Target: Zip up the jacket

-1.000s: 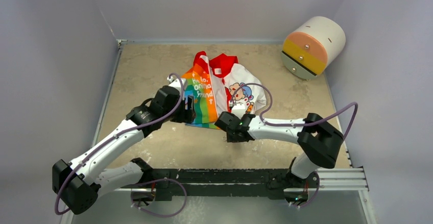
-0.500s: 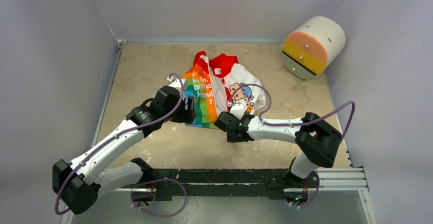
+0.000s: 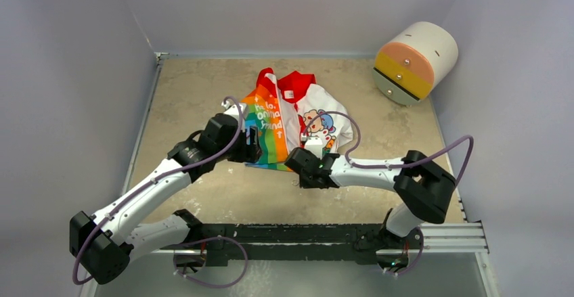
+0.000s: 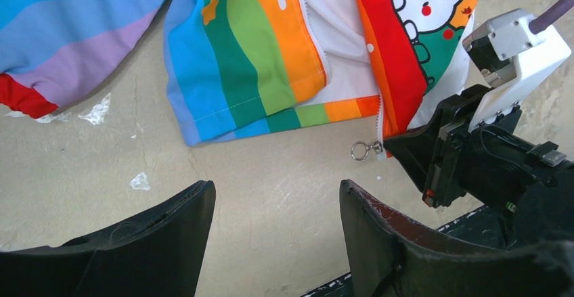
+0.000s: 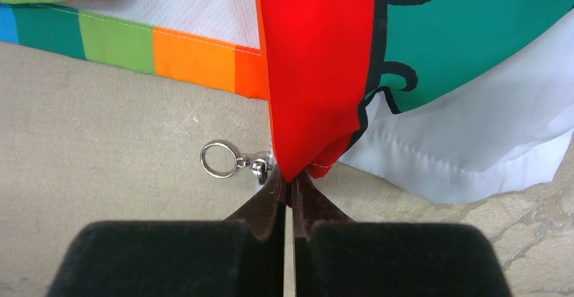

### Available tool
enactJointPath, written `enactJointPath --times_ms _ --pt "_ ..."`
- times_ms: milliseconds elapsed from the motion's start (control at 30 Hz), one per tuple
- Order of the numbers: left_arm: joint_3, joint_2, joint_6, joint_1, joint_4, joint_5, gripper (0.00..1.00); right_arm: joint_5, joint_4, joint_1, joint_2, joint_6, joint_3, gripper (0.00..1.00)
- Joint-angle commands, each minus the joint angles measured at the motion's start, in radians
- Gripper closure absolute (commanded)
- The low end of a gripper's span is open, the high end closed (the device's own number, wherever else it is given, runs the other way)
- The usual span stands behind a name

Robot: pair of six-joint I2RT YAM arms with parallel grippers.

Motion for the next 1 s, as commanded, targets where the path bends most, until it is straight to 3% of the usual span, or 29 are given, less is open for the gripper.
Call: enactJointPath --times_ms 0,433,533,733,967 --pt "-0.007 -0.013 -0.059 -0.002 0.084 0.027 0.33 0.003 0.037 -0.01 -0.083 0.001 -0.018 1.0" --pt "-0.106 0.001 -0.196 -0.002 0.319 0.187 0.33 -0.066 0.398 -0.074 -0.393 -0.172 -0.195 1.0" --pt "-0.129 0.007 -0.227 -0.001 0.39 0.222 0.34 -0.143 0.513 -0.108 -0.464 -0.259 -0.249 1.0" --pt "-0.188 0.039 -0.302 -0.002 0.558 0.296 0.36 -0.297 0.675 -0.169 -0.586 -0.376 -0.345 1.0" --pt "-0.26 0.092 -0.409 -0.003 0.855 0.412 0.41 -0.376 0.804 -0.171 -0.695 -0.481 -0.429 1.0"
